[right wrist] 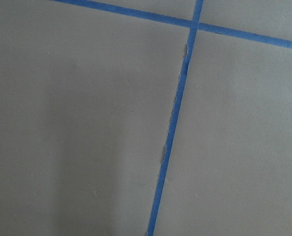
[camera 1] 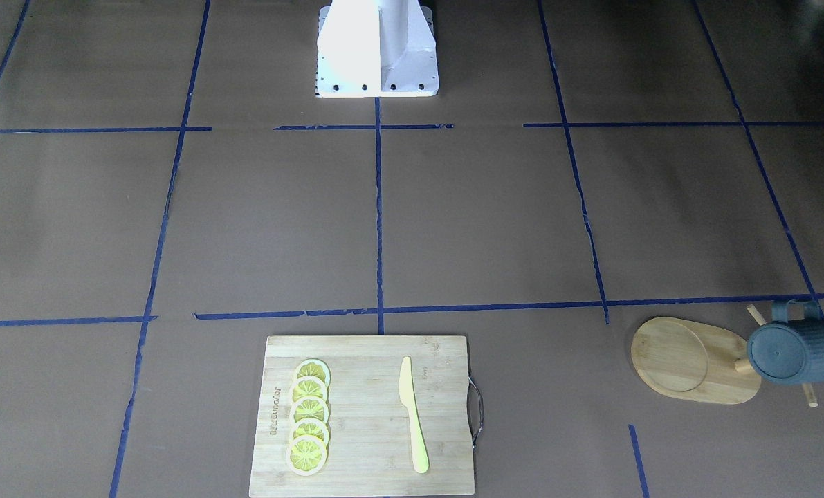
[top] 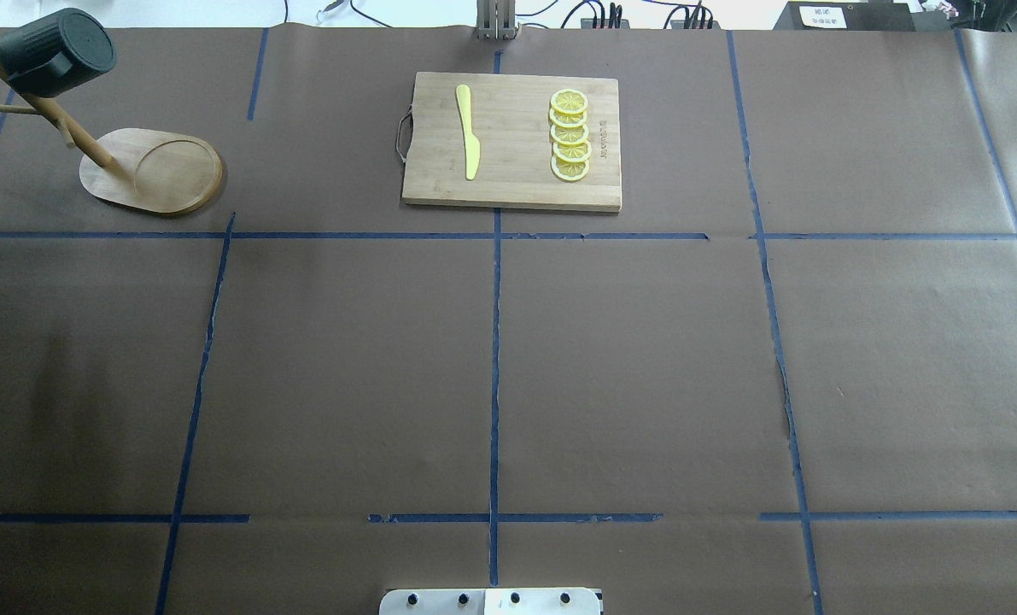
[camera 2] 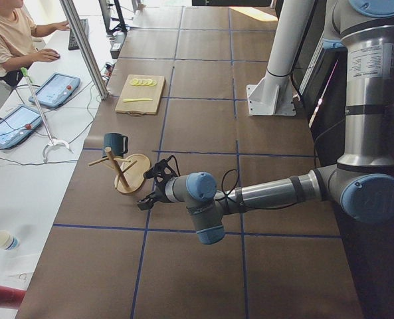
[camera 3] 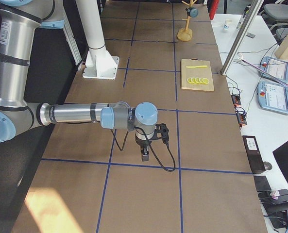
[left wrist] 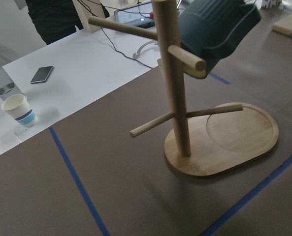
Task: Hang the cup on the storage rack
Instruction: 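Open the left gripper and pull it away from the mug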
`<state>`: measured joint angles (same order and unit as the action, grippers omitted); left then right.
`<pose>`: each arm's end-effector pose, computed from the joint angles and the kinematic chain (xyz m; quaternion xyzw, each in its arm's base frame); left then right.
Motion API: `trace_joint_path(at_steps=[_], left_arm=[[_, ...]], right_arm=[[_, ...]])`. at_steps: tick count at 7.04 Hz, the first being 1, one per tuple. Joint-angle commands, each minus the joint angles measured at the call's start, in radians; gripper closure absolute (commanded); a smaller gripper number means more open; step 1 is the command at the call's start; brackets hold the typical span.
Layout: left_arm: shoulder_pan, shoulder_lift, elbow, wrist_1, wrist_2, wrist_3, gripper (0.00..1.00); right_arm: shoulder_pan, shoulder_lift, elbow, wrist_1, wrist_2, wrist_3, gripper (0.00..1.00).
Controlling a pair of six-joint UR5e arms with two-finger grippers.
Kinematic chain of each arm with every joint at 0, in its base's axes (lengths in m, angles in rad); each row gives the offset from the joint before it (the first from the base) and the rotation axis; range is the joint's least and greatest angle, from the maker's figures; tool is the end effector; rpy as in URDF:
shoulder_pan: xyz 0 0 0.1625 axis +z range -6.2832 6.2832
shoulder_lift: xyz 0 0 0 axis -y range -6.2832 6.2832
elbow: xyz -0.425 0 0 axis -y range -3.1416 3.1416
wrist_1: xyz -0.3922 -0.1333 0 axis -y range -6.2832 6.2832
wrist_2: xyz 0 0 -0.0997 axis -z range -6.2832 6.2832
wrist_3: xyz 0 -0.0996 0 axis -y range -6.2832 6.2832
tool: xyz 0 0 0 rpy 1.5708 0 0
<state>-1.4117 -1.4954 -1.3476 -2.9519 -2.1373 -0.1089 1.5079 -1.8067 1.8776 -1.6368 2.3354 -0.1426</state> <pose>-0.0054 -0.4706 0.6530 0.4582 0.3035 0.1646 0.8190 0.0396 -0.3952 0.6193 0.0171 -0.3727 -0.0961 0.9228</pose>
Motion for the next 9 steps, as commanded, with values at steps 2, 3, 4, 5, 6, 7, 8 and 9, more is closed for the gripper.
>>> trace_joint_path(at_steps=[2, 3, 4, 5, 6, 7, 8, 9], left_arm=[[-0.035, 0.0, -0.004, 0.34, 0.196, 0.487, 0.0], [-0.035, 0.006, -0.008, 0.429, 0.326, 0.594, 0.0], [-0.036, 0.036, -0.007, 0.474, 0.484, 0.721, 0.0], [-0.038, 0.046, -0.007, 0.543, 0.56, 0.75, 0.0], [-0.045, 0.043, -0.01, 0.65, 0.551, 0.759, 0.0], [-0.079, 0.044, -0.01, 0.739, 0.506, 0.752, 0.0], [-0.155, 0.037, -0.013, 0.878, 0.376, 0.721, 0.0], [-0.211, 0.04, -0.013, 0.975, 0.144, 0.63, 0.0]], right_arm=[[0.0, 0.001, 0.0, 0.0, -0.001, 0.0, 0.0], [0.0, 0.001, -0.002, 0.0, -0.001, 0.0, 0.0], [0.0, 0.001, -0.003, 0.0, -0.001, 0.0, 0.0], [0.0, 0.001, -0.003, 0.0, 0.001, 0.0, 0.0], [0.0, 0.001, -0.003, 0.0, 0.001, -0.002, 0.0], [0.0, 0.0, -0.003, 0.0, 0.001, -0.002, 0.0], [0.0, 0.0, -0.005, 0.0, 0.001, -0.002, 0.0], [0.0, 0.0, -0.006, 0.0, -0.001, -0.003, 0.0]])
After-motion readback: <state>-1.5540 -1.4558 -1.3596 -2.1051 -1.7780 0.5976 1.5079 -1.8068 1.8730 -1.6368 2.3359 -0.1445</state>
